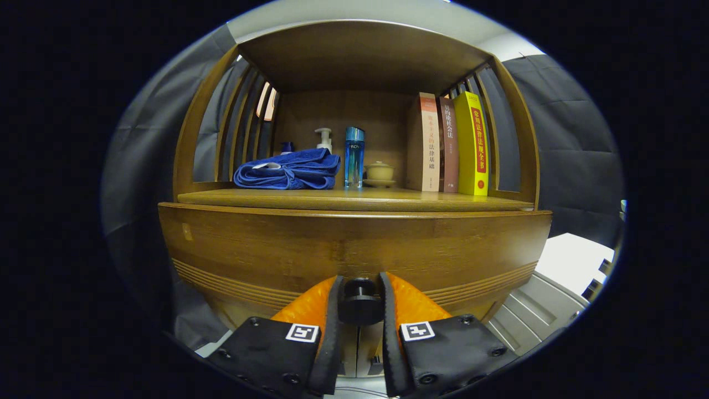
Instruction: Pull open the drawer, take out the items inside it, and place them on the countertop above the cabinet.
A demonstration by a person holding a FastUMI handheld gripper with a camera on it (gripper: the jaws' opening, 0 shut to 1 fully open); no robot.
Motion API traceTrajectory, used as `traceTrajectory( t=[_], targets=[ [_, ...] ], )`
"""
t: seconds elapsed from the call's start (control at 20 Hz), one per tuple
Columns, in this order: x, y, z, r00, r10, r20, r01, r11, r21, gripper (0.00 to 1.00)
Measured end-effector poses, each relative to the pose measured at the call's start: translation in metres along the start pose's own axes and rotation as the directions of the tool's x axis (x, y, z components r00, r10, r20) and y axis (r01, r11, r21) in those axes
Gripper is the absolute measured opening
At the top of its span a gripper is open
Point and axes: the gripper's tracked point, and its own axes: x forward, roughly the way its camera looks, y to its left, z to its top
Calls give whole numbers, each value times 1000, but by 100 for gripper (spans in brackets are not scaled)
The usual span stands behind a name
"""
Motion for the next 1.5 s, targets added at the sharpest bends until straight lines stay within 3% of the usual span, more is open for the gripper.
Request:
traceTrajectory(
  t=[0.8, 1.5],
  targets=[
    [-72, -3, 2, 999, -12, -30, 13, 999, 34, 40],
    [-101, -3, -3, 1000, -4, -17, 5, 999, 53, 40]
  ],
)
